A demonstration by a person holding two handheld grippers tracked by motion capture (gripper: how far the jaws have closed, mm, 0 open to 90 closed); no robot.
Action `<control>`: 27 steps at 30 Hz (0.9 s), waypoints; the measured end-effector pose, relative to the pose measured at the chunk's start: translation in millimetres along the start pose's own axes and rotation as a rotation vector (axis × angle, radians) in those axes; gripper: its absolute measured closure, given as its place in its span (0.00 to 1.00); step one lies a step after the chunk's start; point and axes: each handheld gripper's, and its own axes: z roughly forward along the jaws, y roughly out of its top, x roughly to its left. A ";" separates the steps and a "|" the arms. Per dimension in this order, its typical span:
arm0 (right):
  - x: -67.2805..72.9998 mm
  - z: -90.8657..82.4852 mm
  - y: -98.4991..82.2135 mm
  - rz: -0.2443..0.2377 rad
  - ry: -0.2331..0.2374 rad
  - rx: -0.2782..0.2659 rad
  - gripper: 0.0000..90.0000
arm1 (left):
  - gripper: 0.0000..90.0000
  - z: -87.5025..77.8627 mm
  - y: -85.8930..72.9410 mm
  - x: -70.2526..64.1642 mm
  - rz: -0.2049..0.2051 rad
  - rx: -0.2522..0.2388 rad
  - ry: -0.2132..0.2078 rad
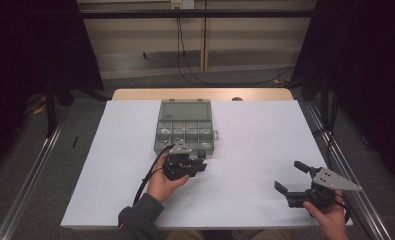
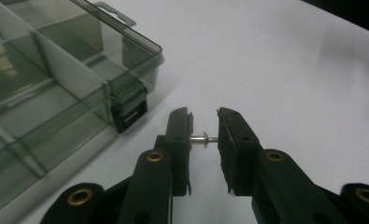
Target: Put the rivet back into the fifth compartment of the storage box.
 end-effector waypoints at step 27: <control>-0.1 -0.6 0.1 0.001 -0.004 -0.003 0.01 | 0.83 -36.8 -1.0 37.0 -0.098 -0.126 0.138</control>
